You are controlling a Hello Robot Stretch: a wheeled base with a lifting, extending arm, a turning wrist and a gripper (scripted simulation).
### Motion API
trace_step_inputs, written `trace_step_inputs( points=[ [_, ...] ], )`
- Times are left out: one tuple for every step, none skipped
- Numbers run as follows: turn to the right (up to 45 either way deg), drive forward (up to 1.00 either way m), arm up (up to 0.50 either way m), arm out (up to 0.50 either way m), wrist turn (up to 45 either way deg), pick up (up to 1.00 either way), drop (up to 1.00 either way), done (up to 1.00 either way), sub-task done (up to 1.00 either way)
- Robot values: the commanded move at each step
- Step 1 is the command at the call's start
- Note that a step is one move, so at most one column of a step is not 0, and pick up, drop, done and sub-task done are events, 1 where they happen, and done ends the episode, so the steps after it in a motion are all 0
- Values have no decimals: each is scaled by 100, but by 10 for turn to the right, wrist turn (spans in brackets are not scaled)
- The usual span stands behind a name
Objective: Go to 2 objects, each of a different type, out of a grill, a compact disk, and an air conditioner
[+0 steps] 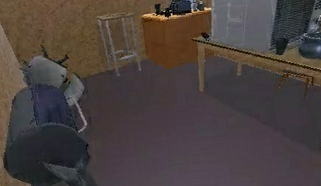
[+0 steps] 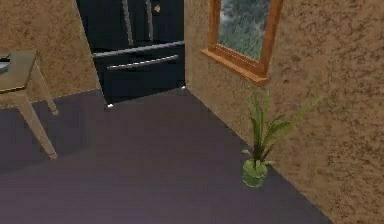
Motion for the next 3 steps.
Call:
trace_step_inputs(
  points=[
    [-360,0,0,0,0,0,0,0,0],
    [0,40,0,0,0,0,0,0,0],
    [0,0,0,0,0,0,0,0,100]
  ],
)
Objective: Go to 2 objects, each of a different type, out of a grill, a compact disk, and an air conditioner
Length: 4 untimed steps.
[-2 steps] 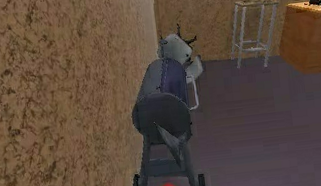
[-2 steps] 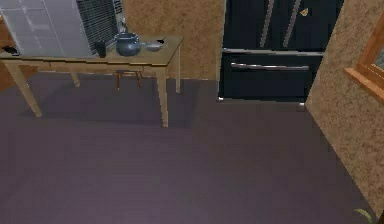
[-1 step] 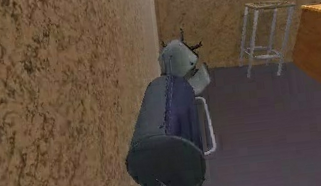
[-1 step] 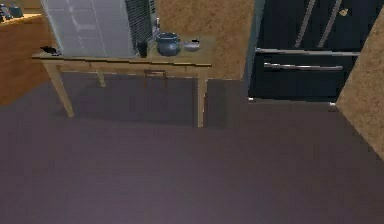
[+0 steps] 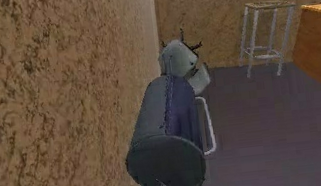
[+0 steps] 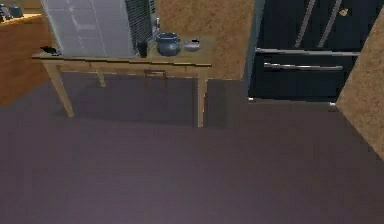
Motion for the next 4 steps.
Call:
trace_step_inputs(
  points=[
    [450,0,0,0,0,0,0,0,0],
    [450,0,0,0,0,0,0,0,0],
    [210,0,0,0,0,0,0,0,0],
    [0,25,0,0,0,0,0,0,0]
  ],
)
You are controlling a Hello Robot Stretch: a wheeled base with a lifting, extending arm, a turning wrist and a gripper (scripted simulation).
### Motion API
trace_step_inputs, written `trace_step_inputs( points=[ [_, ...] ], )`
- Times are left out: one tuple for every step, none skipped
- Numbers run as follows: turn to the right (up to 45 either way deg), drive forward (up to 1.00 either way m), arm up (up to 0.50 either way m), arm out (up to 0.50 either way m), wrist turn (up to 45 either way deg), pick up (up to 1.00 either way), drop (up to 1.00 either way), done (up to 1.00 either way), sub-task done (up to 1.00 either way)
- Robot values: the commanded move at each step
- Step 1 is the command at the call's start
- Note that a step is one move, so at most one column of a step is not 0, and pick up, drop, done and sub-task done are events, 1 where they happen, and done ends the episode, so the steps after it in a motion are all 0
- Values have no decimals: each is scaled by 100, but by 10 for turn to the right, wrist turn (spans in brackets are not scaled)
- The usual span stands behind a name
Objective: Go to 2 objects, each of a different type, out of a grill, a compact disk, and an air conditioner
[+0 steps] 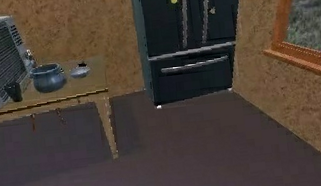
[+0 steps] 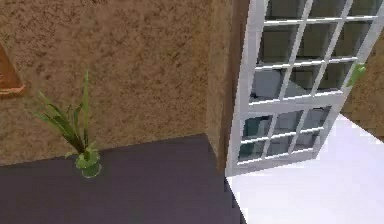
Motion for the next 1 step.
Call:
trace_step_inputs(
  points=[
    [-150,0,0,0,0,0,0,0,0]
  ],
)
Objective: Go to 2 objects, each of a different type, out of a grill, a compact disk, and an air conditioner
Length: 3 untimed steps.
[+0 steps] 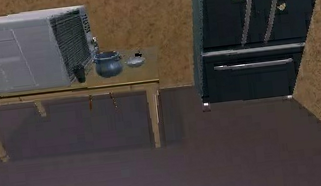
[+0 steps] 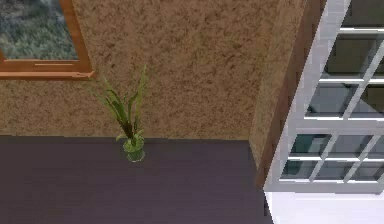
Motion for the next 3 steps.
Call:
trace_step_inputs(
  points=[
    [0,90,0,0,0,0,0,0,0],
    [-420,0,0,0,0,0,0,0,0],
    [0,0,0,0,0,0,0,100,0]
  ],
)
